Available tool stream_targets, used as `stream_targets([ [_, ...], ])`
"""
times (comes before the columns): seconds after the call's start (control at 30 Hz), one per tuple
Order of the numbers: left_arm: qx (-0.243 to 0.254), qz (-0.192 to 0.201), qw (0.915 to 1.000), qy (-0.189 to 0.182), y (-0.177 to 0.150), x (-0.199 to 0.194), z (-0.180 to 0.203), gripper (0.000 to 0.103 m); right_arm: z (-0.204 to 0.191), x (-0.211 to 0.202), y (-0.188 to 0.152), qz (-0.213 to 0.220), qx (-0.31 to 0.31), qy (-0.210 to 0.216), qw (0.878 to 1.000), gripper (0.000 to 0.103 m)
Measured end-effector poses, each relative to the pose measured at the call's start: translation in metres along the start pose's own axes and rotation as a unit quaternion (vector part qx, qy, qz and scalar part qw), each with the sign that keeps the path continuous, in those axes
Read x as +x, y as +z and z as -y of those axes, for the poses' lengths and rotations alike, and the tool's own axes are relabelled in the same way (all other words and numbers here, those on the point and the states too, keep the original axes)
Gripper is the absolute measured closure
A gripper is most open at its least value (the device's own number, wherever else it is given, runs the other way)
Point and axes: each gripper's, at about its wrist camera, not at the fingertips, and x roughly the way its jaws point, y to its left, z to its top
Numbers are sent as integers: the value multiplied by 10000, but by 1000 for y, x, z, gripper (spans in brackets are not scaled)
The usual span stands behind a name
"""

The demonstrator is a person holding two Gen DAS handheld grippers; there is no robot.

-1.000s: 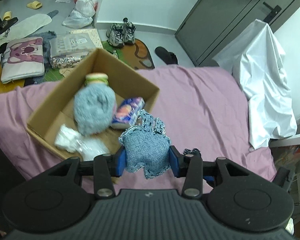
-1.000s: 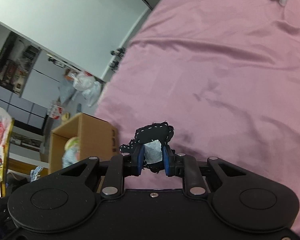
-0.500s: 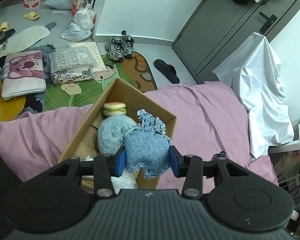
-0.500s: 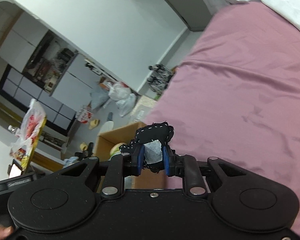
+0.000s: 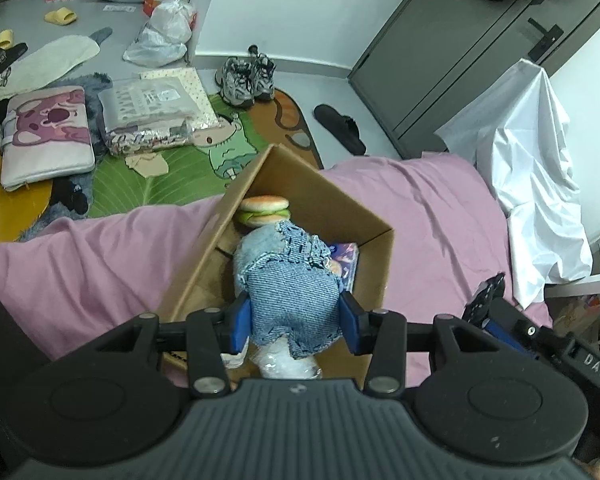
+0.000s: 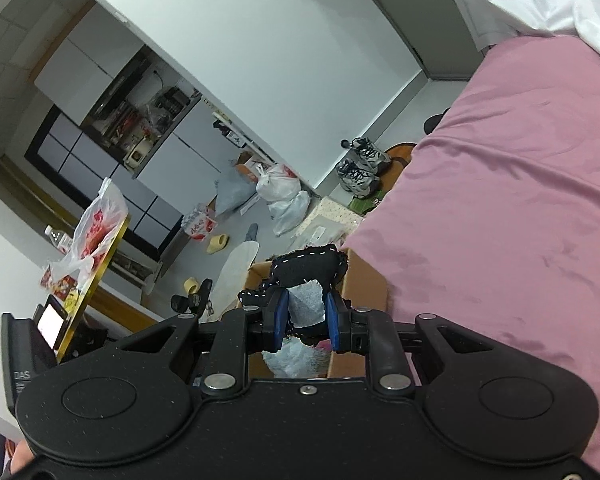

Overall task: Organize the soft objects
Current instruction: 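Carry the denim bunny and black patch over the box with both grippers, then drop the denim bunny and black patch into the box, opening both grippers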

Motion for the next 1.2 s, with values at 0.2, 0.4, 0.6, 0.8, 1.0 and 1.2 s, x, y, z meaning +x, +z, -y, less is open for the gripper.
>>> stream_targets([
  [0.2,55,-259,9996,122,1,8,-11,52,-17,15,-5,-167,-211,20,9996,82],
  [0.4,-8,-293,9995,85,8,4,-21,41,-30,28,-7,-316,-370,5,9988,81],
  [0.6,-119,-253,9996,76,12,0,-27,37,-39,30,-11,-395,-469,-1,9981,80],
  [0.8,-112,-241,9996,77,13,-5,-26,34,-43,38,-13,-700,-502,-60,9963,61],
  [1.0,71,-148,9998,77,14,-16,-17,24,-37,23,-13,-549,-352,-216,9976,53],
  [1.2,191,-70,9998,71,14,-29,-7,18,-46,14,-14,-522,-379,-272,9975,39],
])
